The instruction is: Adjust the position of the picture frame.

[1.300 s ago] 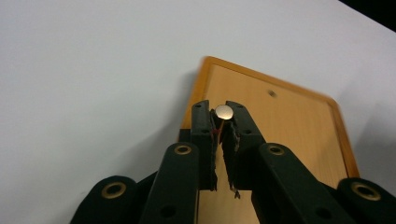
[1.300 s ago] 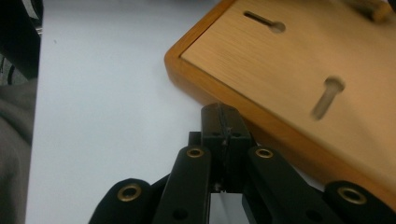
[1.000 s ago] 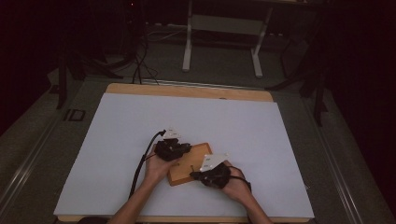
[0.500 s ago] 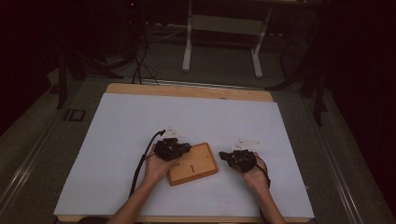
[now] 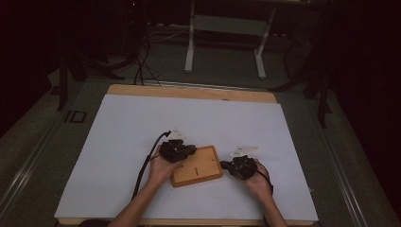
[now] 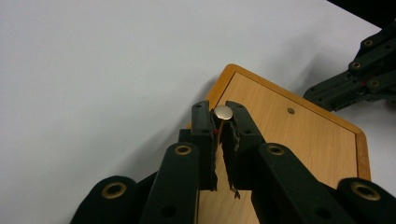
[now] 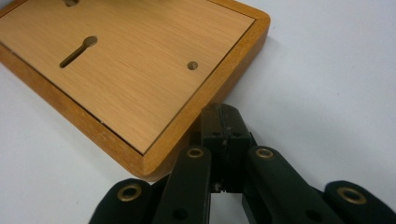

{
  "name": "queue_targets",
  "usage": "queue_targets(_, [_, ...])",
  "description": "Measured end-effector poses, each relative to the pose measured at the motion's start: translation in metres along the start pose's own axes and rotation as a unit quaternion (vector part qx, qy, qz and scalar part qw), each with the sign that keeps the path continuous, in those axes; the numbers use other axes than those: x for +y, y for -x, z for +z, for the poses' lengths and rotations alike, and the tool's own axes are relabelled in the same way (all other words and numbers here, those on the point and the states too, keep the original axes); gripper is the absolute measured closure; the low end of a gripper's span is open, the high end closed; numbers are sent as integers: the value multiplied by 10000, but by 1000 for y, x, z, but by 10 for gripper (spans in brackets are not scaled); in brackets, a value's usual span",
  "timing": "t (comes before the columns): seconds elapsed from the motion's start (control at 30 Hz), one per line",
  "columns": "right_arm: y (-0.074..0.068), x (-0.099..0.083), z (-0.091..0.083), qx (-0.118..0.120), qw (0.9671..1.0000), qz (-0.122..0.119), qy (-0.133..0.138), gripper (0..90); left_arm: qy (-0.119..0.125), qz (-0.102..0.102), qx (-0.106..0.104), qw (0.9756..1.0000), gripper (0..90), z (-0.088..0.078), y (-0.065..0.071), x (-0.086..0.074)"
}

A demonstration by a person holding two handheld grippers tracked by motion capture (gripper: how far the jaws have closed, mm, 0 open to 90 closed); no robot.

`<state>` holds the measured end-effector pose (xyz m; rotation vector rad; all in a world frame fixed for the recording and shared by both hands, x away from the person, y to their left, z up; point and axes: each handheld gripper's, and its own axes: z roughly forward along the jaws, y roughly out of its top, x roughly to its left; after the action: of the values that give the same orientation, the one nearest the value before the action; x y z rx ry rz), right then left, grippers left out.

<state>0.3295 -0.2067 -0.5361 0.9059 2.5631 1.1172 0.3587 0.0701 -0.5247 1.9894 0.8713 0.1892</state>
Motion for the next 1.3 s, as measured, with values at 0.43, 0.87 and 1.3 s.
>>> queue_targets(0.43, [1,-6,-6,15,9999,51,-104,900,11,18,-150,9999,831,12,1,6])
queue_targets(0.87, [-3,-9,-9,152,9998,-38,-141,900,31,56,-310,9995,826,17,1,8])
queue_targets(1.3, [-1,-9,-8,101,9999,-1,-88,900,0,-77,-137,9999,824,16,5,9])
